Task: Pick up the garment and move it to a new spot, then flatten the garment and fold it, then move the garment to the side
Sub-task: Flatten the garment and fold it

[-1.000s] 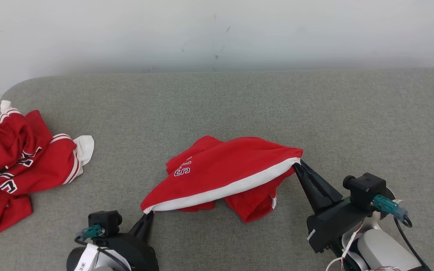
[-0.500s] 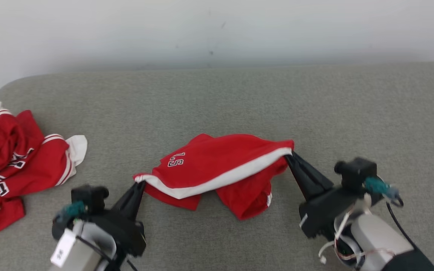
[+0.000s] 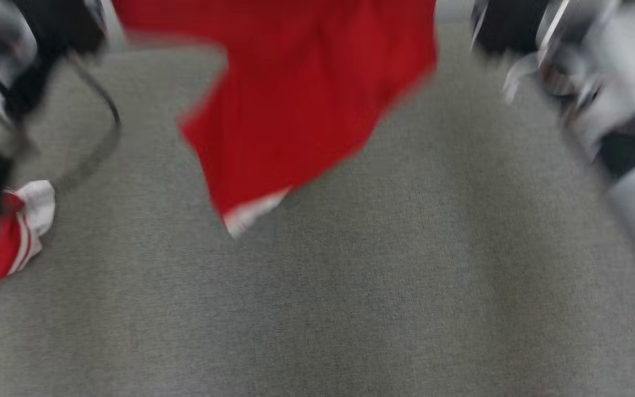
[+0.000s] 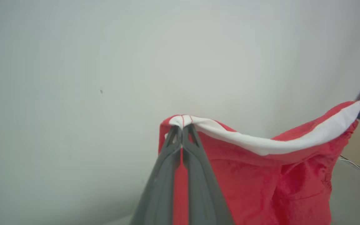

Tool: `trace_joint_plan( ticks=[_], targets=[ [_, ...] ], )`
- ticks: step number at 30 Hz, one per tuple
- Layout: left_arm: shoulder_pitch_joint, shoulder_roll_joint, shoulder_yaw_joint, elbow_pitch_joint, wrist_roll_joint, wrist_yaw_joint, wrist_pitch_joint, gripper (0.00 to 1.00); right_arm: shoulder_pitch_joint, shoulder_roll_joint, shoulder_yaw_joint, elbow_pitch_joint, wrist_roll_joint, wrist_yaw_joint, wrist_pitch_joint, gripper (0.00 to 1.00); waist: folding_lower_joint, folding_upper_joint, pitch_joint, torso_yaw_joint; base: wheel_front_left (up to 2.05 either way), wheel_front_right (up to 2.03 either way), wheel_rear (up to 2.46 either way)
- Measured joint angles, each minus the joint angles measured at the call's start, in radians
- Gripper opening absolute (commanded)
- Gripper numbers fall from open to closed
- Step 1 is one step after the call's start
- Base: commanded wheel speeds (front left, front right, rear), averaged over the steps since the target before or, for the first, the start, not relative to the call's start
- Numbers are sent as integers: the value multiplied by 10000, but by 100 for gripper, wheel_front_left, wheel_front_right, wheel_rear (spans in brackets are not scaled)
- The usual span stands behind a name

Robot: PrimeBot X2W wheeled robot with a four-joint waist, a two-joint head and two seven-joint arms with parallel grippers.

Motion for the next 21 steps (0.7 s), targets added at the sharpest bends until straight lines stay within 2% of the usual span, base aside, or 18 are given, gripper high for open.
trace_joint_plan(
  ticks=[4, 8, 11, 15, 21],
  targets=[
    [-2201, 104, 487, -288, 245, 0, -205, 0, -2250, -123, -238, -81, -397, 0, -368, 0, -2, -2, 577, -178, 0, 0, 0],
    [-2387, 466, 518, -562, 529, -4, -610, 0, -2443, -332, -59, -155, -715, 6, -823, 0, -1, 0, 1187, -259, 0, 0, 0],
    [-1444, 518, 203, 38, 558, -6, -905, 0, -1947, -332, 510, 439, -796, 102, -1058, 0, 0, 0, 1571, -286, 0, 0, 0],
    [450, 190, -336, 619, 504, -15, -1317, 0, -398, -520, 1020, 913, -796, 107, -1438, 0, 3, 2, 1775, -293, 0, 0, 0],
    [2562, -36, -1074, 826, 552, -15, -1998, 0, 1887, -1110, 2433, 458, -451, 107, -2224, 0, -2, 0, 1383, -265, 0, 0, 0]
  ],
)
